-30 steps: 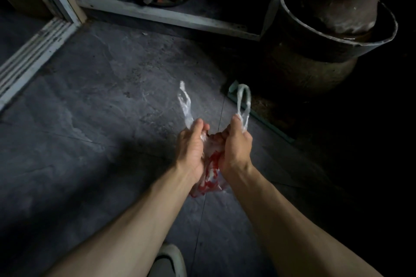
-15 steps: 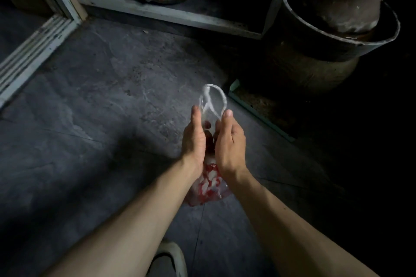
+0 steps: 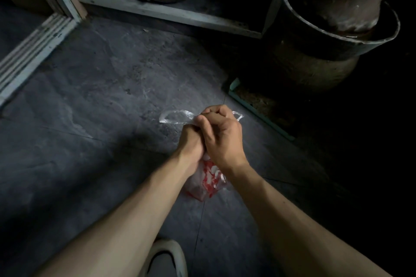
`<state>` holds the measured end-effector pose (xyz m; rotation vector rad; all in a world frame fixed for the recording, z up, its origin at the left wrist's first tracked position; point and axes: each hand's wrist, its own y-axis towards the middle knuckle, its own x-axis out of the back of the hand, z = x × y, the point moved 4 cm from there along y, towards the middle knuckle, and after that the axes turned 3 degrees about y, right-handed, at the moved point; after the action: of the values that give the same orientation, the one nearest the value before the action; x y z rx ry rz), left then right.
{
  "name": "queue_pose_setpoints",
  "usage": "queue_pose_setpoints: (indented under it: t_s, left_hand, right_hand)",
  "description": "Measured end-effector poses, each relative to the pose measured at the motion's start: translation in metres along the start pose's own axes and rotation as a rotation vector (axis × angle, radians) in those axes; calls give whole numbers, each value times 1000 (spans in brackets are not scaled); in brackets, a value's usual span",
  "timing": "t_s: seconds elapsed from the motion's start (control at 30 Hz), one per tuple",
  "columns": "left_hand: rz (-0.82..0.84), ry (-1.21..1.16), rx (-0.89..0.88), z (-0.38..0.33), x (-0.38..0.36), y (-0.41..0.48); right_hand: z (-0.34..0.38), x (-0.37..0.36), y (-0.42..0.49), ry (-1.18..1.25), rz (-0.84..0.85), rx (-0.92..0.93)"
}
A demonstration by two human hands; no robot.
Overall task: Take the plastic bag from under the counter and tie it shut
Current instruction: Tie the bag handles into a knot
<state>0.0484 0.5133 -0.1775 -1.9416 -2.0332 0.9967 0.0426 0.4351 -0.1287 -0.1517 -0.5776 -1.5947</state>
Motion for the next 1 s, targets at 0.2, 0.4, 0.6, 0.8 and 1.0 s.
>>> queue_pose_setpoints:
  t_s: [0.2,0.4,0.6,0.8,1.0]
  left_hand:
    - [35,195,-133,2,6,-4]
    - [96,87,-71,-5,-3,-16]
    - [38,240,-144,-6,2,-11]
    - [-79,266,-133,-5,8,-10]
    - [-148,272,-123,-4,8,-8]
  right_hand:
    - [-16,7,7,-110,150,-14]
    - [-25,12,2,-198,219,-92]
    - [-20,16,2,-310,223,-71]
    - [-23,19,2,-609,291,-168]
    - [-29,22,1,-501,317,-317]
